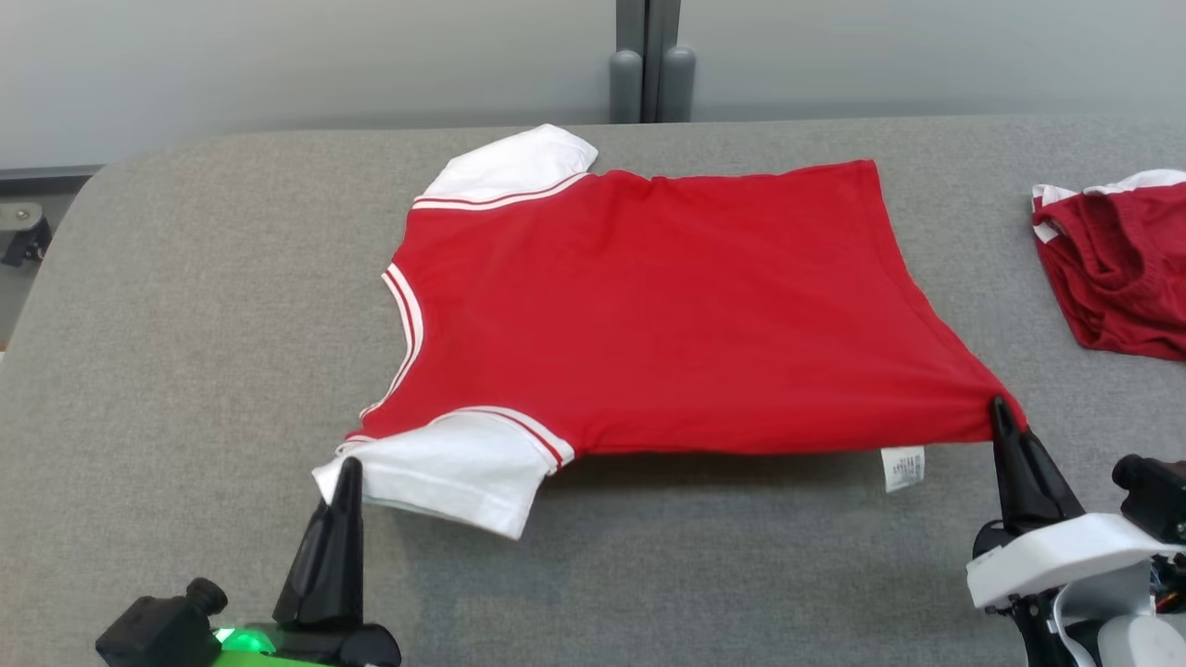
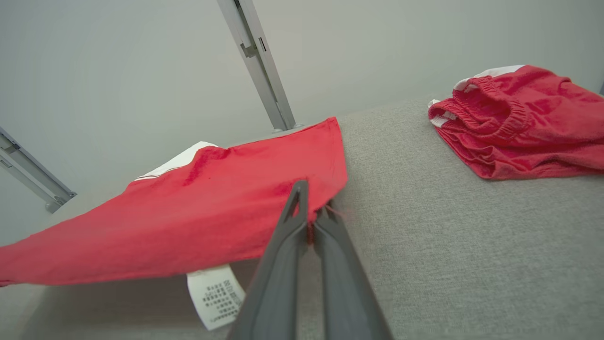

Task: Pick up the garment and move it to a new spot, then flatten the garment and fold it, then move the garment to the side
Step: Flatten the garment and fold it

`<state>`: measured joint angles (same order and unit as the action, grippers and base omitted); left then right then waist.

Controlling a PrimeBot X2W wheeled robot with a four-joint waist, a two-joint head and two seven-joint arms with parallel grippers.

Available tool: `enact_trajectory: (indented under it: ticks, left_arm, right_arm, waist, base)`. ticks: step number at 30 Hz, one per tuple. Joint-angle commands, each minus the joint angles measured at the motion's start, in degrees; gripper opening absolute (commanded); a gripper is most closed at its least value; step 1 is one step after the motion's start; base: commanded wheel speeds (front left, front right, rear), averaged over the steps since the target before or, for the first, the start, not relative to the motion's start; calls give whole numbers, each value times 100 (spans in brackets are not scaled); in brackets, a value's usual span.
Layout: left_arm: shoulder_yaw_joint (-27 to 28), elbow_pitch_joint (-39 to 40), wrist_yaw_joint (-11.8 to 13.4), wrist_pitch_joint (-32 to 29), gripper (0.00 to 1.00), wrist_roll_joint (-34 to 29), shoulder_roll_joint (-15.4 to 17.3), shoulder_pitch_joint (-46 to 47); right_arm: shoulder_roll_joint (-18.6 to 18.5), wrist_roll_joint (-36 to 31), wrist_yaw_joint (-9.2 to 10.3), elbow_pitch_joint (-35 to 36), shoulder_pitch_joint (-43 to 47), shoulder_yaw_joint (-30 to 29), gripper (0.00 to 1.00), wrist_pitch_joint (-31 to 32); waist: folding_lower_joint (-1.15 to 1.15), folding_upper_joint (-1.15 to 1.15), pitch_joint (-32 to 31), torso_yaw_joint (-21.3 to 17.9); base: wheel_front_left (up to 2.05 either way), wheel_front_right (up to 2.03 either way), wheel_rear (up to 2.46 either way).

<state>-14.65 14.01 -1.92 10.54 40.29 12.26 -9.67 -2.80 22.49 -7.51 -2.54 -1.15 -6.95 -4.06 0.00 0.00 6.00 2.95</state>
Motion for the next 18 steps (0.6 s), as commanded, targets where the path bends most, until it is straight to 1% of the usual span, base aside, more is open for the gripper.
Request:
enact_trajectory:
  ticks: [1,4,10,18]
  left_arm:
    - [-15,-40,30,-46,0,40,49,-74]
    - [-76,-222,2,-81,0,45,46,-35]
    - [-179,-667,-116,-68,0,12,-25,299]
    - [-282,-1165,-222,-26,0,-111,-57,1006]
  right_arm:
    - [-22,-4,5,40,79,-24,0,54]
    - [-21,-43,5,-116,98,-11,0,148]
    - [-22,-82,5,-594,-179,110,0,186]
    - [-23,-45,4,-1132,-620,189,0,358]
  waist:
    - [0,0,57,-25]
    - [0,0,121,-48]
    - [0,0,230,-61]
    - [0,0,359,-37]
  base:
    - [0,0,0]
    - [0,0,0]
    - [0,0,0]
    - [0,0,0]
